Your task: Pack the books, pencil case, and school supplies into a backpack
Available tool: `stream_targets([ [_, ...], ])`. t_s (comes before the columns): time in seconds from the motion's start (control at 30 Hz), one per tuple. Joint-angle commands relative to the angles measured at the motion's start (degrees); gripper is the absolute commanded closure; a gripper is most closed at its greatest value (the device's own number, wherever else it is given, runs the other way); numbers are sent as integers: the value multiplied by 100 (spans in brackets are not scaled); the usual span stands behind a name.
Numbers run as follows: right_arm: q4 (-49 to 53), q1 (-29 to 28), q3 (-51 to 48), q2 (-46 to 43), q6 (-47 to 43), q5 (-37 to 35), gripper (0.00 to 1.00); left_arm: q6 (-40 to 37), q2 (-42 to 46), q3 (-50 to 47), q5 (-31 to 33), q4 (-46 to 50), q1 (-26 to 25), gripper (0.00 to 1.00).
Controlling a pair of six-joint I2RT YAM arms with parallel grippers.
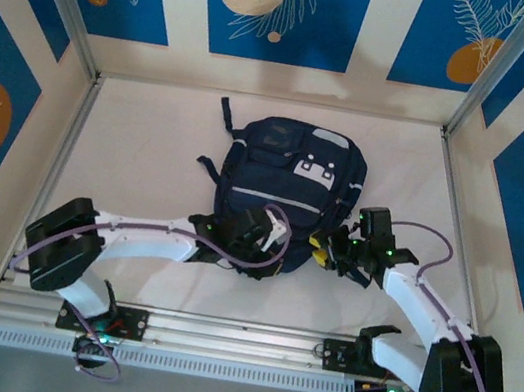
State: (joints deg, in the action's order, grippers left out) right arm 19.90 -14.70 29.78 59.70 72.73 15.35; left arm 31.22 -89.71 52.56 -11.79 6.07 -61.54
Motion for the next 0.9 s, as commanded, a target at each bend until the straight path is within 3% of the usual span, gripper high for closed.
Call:
stream_targets([
  [0.0, 447, -189, 104, -531, 39, -193, 53, 24, -180, 371, -559, -242, -166, 100],
  [0.2, -311, -590, -634, -1284, 984, -243, 46, 1, -356, 513, -689, -246, -170, 100],
  [0.47, -583, -811, -619, -744, 955, -375, 46, 29, -355, 511, -678, -237, -166, 100],
  [0.6, -881, -837, -787, -565, 1062, -488, 61, 41, -295, 453, -684, -247, -166, 100],
  [0.8, -1051, -880, -575, -102, 841, -561, 99, 13, -205, 345, -471, -45, -158, 100],
  [0.87, -913, -928, -431, -69, 691, -677, 100, -9, -142, 311, -300, 117, -157, 100],
])
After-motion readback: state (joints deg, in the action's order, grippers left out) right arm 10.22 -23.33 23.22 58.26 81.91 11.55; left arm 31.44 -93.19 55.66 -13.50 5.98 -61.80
